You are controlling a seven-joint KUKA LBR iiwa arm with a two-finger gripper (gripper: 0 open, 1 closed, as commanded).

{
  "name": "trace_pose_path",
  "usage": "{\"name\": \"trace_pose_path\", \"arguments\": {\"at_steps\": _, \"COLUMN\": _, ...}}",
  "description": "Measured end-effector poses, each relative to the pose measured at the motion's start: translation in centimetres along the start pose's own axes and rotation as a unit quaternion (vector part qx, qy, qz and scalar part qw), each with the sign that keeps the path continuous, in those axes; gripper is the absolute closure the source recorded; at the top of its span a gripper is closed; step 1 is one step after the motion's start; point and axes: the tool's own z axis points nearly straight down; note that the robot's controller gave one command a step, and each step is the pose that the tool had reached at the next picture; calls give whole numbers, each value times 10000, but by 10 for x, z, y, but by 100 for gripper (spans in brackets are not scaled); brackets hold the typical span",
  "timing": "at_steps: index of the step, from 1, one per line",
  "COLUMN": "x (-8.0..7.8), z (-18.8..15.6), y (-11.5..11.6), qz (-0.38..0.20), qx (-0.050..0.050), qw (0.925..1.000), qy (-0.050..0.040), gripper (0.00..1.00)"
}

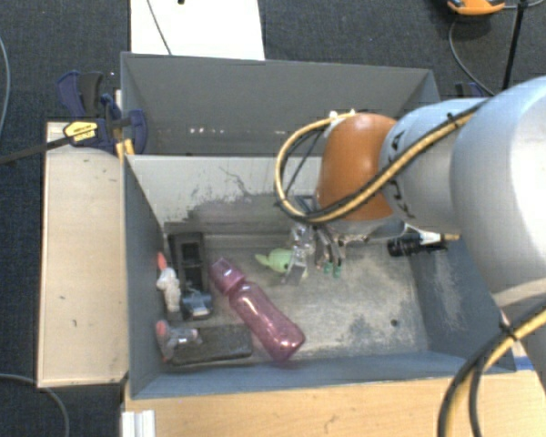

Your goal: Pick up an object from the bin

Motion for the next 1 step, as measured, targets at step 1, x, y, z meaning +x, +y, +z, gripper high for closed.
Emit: {"name": "trace_pose_path", "arguments": {"at_steps": 1, "x": 0, "z": 0, "y": 0, "qz": -3, "qx": 0, "qw": 10000, "qy": 0, "gripper": 100}}
